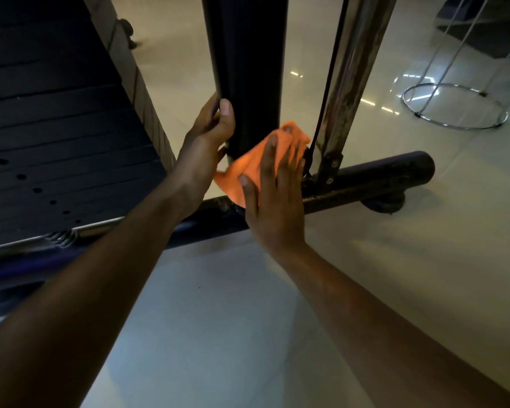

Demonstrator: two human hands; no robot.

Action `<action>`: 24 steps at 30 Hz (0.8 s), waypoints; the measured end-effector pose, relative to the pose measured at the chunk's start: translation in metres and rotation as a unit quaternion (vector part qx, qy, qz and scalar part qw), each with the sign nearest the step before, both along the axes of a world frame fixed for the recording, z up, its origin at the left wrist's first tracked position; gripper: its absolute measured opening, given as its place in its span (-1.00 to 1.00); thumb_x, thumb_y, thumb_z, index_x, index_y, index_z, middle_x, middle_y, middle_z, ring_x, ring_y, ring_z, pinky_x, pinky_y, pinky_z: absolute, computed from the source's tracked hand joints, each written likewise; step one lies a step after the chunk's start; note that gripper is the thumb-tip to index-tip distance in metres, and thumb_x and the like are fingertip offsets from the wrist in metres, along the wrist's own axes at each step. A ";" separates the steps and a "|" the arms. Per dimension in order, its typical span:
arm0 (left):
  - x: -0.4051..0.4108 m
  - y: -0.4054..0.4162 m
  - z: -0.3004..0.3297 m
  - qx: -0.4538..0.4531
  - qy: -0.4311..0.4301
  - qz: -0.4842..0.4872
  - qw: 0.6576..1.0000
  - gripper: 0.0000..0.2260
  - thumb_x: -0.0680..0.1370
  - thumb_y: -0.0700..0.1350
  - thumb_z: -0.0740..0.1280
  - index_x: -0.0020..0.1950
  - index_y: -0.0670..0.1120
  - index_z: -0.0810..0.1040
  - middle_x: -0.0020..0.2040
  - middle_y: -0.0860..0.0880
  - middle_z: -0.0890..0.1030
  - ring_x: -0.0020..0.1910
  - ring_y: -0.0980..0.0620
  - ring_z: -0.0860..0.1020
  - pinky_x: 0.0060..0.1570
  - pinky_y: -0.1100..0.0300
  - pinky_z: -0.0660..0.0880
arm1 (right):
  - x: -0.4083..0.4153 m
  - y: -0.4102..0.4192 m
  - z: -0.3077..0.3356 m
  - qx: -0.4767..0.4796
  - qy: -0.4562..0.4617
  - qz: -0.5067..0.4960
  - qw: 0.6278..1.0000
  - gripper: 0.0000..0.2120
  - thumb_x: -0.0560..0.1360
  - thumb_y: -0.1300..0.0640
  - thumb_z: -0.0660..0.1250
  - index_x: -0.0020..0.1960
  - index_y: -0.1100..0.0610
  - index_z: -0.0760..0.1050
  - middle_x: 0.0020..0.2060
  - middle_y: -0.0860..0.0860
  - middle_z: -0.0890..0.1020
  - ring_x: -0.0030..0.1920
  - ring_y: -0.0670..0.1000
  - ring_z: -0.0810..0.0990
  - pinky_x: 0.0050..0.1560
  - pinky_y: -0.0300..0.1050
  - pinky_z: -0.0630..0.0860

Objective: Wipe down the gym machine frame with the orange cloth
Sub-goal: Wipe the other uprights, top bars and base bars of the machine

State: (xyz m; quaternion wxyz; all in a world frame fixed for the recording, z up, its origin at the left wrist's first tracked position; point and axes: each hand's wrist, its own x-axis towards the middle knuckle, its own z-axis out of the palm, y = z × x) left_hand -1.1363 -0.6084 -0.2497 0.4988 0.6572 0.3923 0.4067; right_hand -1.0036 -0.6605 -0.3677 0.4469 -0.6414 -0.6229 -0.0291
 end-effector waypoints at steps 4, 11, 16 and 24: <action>0.001 0.002 -0.006 -0.009 -0.002 0.026 1.000 -0.51 0.75 0.19 0.21 0.64 0.00 0.35 0.53 0.06 0.52 0.51 0.13 0.47 0.56 -0.04 0.39 | 0.022 -0.019 -0.068 -0.054 -0.147 -0.019 0.987 -0.24 0.77 -0.05 0.26 0.77 0.12 -0.10 0.72 0.25 0.12 0.72 0.37 0.00 0.65 0.49 0.12; -0.010 0.000 -0.055 -0.061 0.047 0.025 0.997 -0.40 0.64 0.40 0.26 0.64 0.22 0.35 0.59 0.12 0.46 0.53 0.13 0.44 0.53 -0.14 0.41 | -0.005 0.003 -0.034 0.003 0.005 -0.029 1.000 -0.25 0.78 -0.09 0.20 0.77 0.19 -0.10 0.75 0.24 -0.05 0.75 0.31 -0.11 0.69 0.44 -0.10; -0.011 0.002 -0.061 -0.065 0.039 0.035 0.997 -0.49 0.70 0.31 0.24 0.65 0.30 0.30 0.60 0.20 0.42 0.52 0.21 0.40 0.51 -0.04 0.39 | -0.003 0.004 -0.069 -0.025 -0.066 -0.058 0.996 -0.20 0.77 -0.19 0.18 0.76 0.16 -0.16 0.73 0.30 -0.02 0.72 0.41 -0.07 0.68 0.47 -0.01; -0.007 0.000 -0.072 -0.060 0.050 0.023 0.997 -0.49 0.73 0.30 0.17 0.68 0.27 0.24 0.60 0.18 0.40 0.54 0.15 0.39 0.44 0.05 0.37 | 0.011 -0.004 -0.102 -0.095 -0.032 -0.064 0.993 -0.22 0.76 -0.23 0.12 0.78 0.10 -0.15 0.75 0.23 -0.13 0.73 0.34 -0.16 0.68 0.47 -0.10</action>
